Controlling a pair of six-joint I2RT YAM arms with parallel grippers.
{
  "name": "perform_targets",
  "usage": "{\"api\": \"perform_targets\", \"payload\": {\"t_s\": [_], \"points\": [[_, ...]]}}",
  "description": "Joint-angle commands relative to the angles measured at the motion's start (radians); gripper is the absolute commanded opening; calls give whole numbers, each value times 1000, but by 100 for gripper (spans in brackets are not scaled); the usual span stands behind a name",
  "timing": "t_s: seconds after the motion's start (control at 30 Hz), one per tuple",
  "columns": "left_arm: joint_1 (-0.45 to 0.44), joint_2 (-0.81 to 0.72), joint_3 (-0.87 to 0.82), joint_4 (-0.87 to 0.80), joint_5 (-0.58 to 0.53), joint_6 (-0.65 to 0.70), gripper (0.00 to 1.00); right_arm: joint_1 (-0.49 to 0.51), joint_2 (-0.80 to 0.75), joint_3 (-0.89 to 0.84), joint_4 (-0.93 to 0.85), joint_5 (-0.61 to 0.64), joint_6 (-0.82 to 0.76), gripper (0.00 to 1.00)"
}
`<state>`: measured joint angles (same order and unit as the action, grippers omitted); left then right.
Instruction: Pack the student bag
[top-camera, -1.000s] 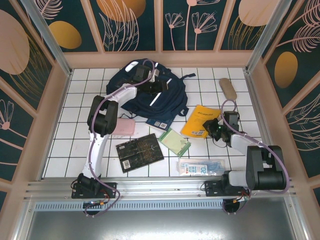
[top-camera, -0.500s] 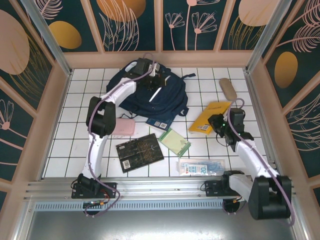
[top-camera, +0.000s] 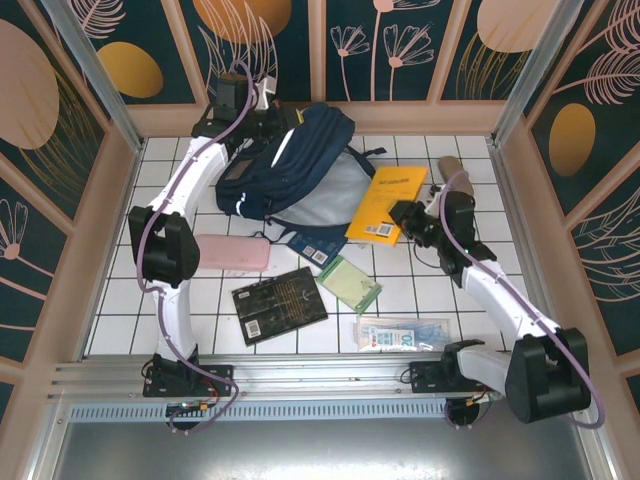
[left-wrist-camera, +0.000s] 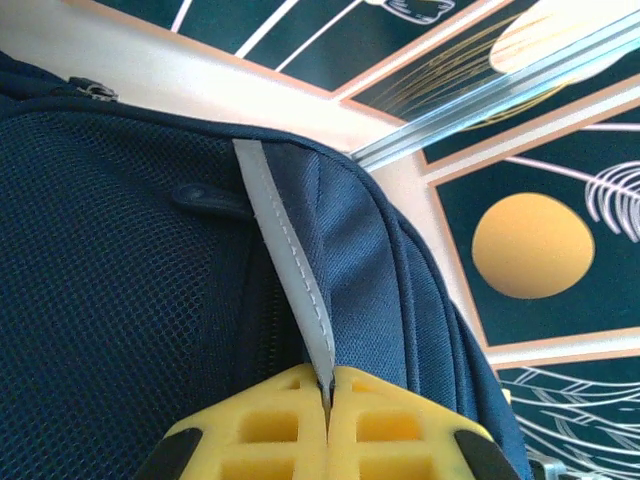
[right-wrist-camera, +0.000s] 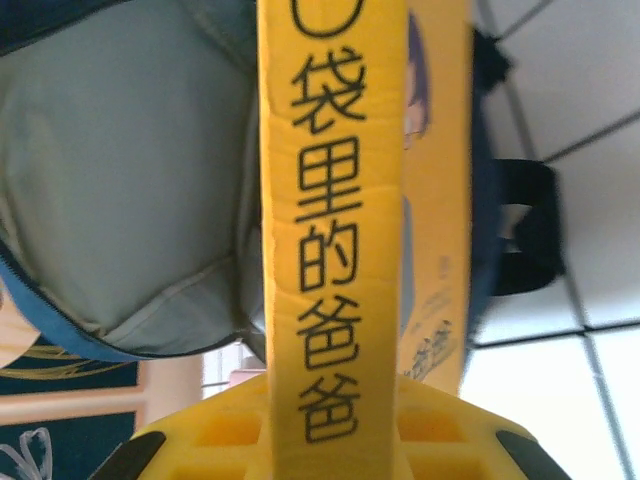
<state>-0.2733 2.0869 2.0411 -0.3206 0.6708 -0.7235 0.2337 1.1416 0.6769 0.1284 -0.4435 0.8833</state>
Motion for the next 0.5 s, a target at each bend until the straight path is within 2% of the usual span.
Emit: {"api": "perform_targets", "payload": {"t_s": [0.0, 0.1, 0.4, 0.47], "points": [[9, -90, -7, 180, 95, -73, 0, 38, 60, 75, 273, -70, 76, 0], [9, -90, -18, 191, 104, -83, 0, 70, 141, 115, 368, -89, 107, 0], [8, -88, -33, 228, 127, -117, 0, 119, 441, 313, 494, -132, 202, 0], [9, -84, -39, 241, 134, -127, 0, 133, 532, 347, 567, -147, 261, 0]]}}
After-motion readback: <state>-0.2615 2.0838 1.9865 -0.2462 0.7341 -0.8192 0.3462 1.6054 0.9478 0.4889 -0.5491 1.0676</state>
